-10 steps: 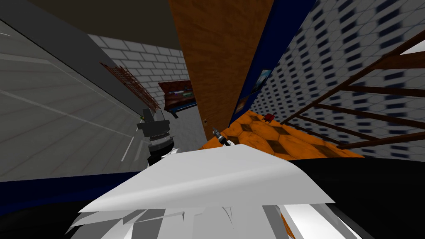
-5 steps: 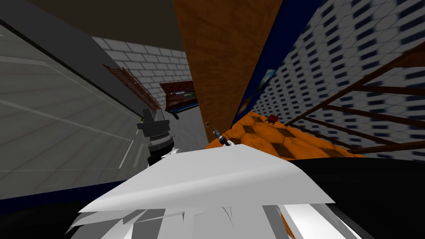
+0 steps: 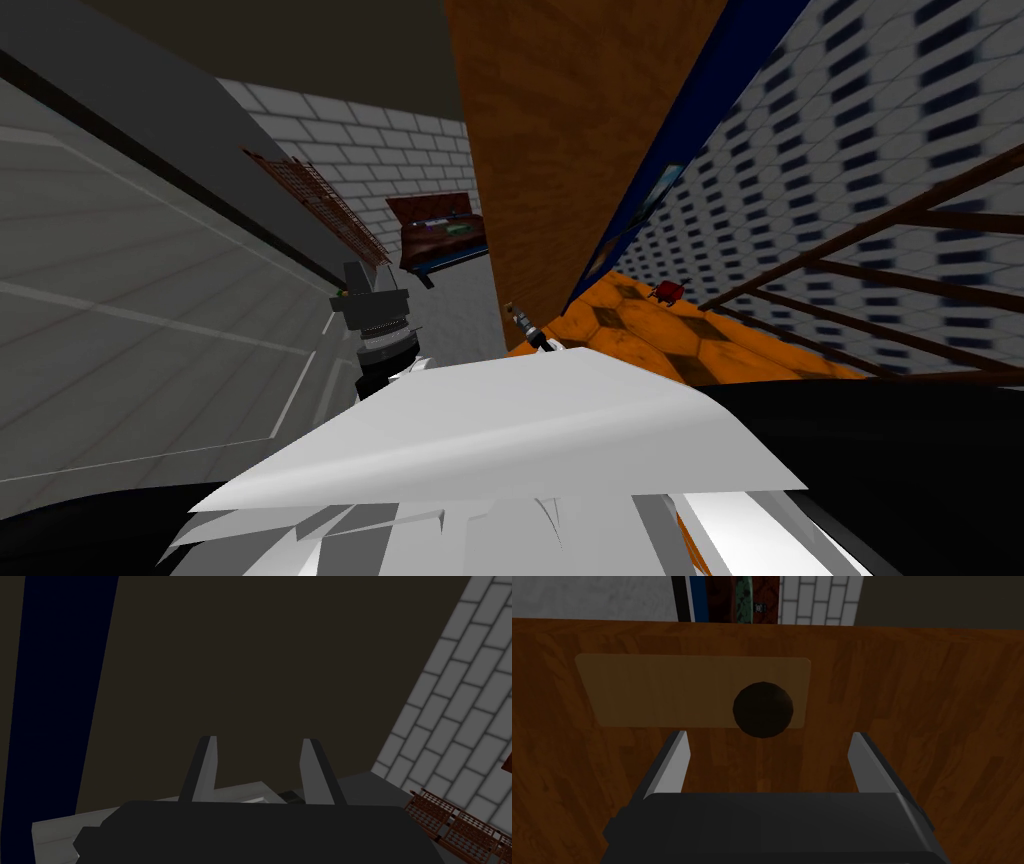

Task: Push the door open

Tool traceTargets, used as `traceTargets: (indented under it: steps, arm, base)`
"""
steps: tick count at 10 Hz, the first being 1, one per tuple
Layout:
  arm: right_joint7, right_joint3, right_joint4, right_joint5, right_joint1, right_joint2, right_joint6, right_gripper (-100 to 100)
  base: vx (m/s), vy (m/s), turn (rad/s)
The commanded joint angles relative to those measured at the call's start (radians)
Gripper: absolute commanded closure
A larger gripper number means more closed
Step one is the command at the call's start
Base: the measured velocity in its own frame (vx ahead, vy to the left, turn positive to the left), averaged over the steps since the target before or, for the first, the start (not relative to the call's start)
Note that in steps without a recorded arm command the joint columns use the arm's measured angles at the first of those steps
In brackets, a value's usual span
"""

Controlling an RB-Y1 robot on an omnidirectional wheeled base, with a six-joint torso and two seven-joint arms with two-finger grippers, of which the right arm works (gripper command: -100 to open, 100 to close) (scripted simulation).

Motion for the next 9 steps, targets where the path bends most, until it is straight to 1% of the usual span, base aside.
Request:
traceTargets:
  steps: [1, 2, 3, 4, 9]
  arm:
    - [0.005, -0.004, 0.004, -0.002, -0.001, 0.006, -0.001, -100]
    - [0.007, -0.006, 0.006, -0.002, -0.002, 0.010, -0.001, -100]
    - [0.005, -0.005, 0.005, -0.002, -0.001, 0.007, 0.000, -100]
    - [0.005, -0.005, 0.005, -0.002, -0.001, 0.007, 0.000, 100]
    - [0.005, -0.005, 0.005, -0.002, -0.001, 0.007, 0.000, 100]
  base:
    - [0.188, 0.110, 0.030]
    - [0.190, 0.108, 0.022]
    - [0.074, 0.042, -0.017]
    - [-0.017, -0.005, 0.011]
    - [-0.012, -0.007, 0.003]
